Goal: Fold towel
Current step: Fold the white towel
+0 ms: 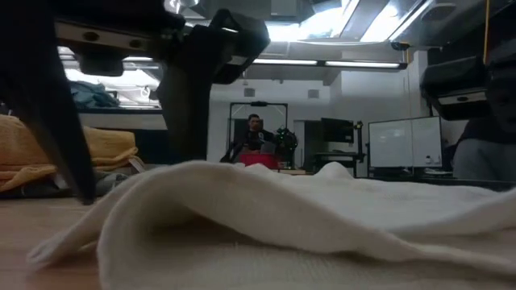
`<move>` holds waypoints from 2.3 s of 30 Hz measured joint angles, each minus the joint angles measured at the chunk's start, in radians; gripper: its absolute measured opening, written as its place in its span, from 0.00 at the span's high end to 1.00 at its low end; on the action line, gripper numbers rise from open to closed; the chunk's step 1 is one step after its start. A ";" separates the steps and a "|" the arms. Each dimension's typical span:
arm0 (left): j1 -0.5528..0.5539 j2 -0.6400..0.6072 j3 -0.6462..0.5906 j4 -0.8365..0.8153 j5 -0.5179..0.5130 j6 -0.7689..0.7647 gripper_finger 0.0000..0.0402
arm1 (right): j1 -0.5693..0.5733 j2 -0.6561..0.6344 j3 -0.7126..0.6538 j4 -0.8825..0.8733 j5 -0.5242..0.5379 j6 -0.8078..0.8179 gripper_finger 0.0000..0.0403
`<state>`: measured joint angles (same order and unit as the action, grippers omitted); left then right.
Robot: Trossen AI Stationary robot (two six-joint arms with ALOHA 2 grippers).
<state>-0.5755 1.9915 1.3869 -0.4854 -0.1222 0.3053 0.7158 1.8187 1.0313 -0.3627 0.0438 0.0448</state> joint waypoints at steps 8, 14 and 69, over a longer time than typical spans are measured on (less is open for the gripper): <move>0.000 0.016 0.000 0.015 0.018 0.029 0.49 | 0.000 0.000 0.000 0.005 0.008 0.001 0.58; 0.008 0.049 0.000 0.062 0.041 0.119 0.49 | 0.000 0.005 0.000 0.047 0.009 0.006 0.58; 0.042 0.029 -0.001 0.037 0.049 -0.213 0.99 | -0.002 0.005 0.000 0.267 0.017 0.681 0.97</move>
<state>-0.5338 2.0209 1.3861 -0.4488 -0.0734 0.0920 0.7139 1.8240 1.0309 -0.0957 0.0610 0.7253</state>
